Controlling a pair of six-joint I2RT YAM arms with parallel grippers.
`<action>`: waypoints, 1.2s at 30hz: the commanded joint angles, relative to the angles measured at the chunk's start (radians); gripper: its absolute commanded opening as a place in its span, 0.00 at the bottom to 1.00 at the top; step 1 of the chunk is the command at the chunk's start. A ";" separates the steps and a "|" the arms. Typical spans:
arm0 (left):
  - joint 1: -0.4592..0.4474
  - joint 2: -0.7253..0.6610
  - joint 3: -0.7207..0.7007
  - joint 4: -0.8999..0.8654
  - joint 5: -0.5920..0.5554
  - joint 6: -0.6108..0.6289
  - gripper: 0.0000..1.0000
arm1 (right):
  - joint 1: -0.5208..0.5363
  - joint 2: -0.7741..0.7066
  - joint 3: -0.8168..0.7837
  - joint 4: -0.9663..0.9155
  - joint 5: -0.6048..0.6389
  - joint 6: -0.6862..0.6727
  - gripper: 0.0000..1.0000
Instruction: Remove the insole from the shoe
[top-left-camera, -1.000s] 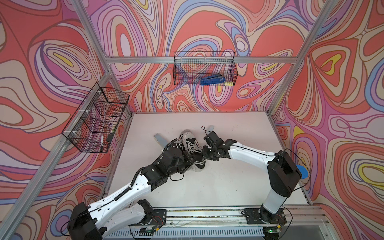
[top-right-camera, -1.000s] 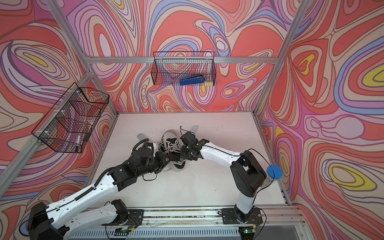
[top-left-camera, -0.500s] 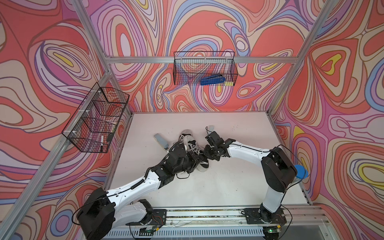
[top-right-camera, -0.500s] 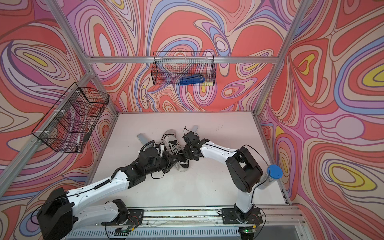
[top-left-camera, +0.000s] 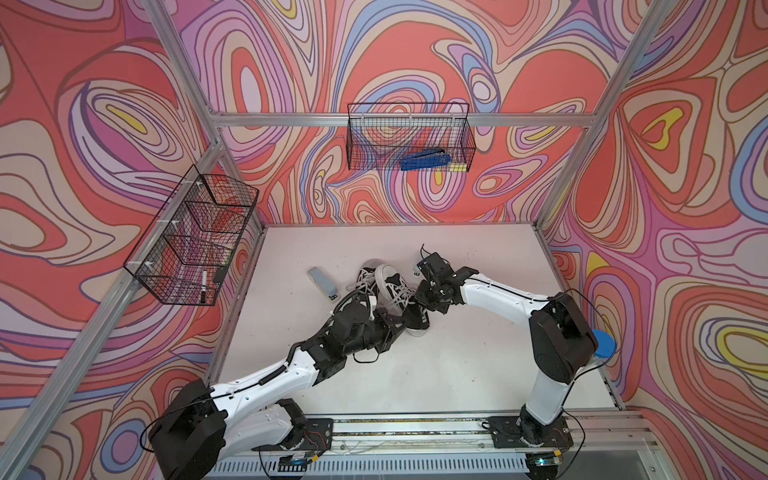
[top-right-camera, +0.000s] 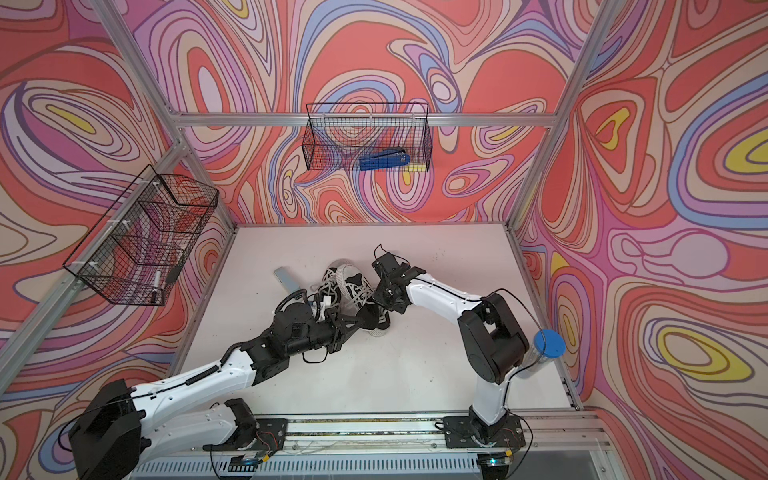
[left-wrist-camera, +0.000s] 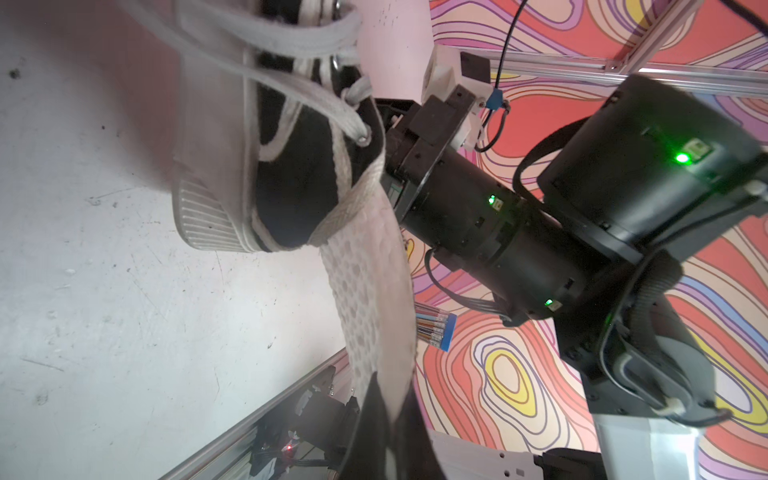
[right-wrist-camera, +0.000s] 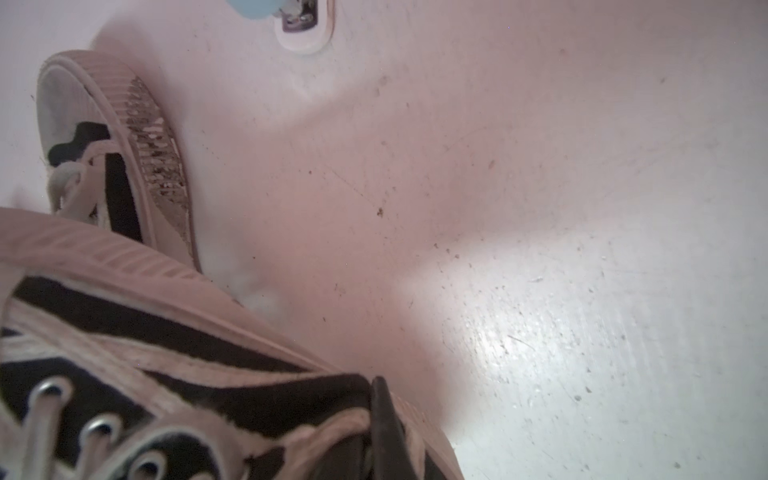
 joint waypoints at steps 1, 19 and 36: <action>-0.021 -0.091 0.005 0.090 0.157 -0.026 0.00 | -0.082 0.051 0.033 0.036 0.176 -0.017 0.00; 0.029 0.350 0.099 0.312 0.087 0.019 0.00 | -0.082 -0.160 -0.050 -0.027 0.043 -0.194 0.36; 0.030 0.359 0.087 0.298 0.057 0.012 0.00 | -0.062 -0.475 -0.393 0.240 -0.262 0.620 0.53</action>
